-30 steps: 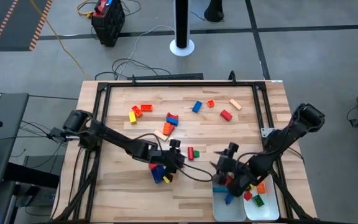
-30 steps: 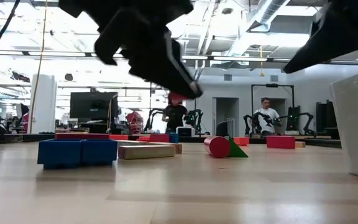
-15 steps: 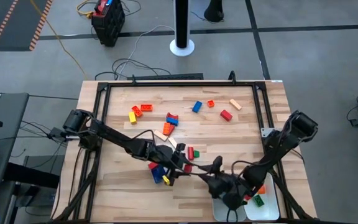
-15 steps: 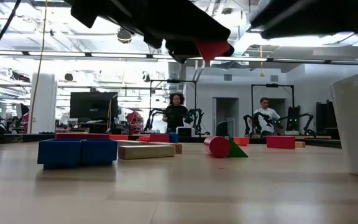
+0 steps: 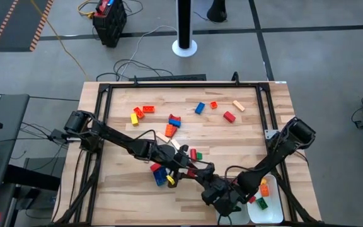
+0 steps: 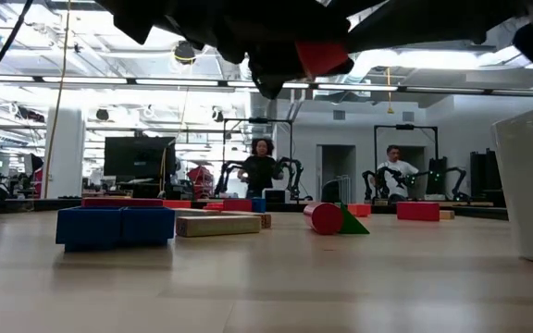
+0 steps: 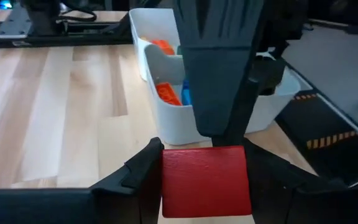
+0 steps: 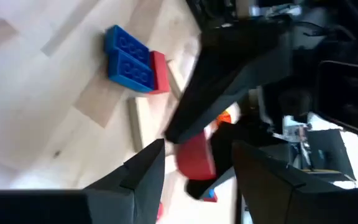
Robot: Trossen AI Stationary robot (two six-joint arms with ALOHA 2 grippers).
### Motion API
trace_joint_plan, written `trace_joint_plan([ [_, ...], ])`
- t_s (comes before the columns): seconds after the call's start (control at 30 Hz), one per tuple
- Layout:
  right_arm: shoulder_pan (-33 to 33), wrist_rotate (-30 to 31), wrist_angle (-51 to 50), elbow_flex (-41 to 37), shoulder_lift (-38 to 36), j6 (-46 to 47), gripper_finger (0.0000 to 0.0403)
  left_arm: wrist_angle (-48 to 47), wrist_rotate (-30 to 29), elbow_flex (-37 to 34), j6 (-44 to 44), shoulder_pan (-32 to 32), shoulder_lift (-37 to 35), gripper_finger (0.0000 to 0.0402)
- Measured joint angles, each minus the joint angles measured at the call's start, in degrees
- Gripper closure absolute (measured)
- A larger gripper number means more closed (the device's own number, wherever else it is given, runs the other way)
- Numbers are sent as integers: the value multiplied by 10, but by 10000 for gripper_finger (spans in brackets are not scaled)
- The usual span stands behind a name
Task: Sort blocks by size
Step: Put the small red wooden block into the white bin
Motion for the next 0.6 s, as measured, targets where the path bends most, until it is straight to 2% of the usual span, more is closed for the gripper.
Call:
trace_joint_plan([
  [0.1,-1,-9,0,0,0,-2,184,23,22,0,-6,0,0,225],
  [0.3,-2,-10,34,0,0,-42,194,51,25,0,-11,-2,-1,225],
  [0.6,-12,-10,61,0,0,-62,255,69,38,0,-20,-2,-1,224],
])
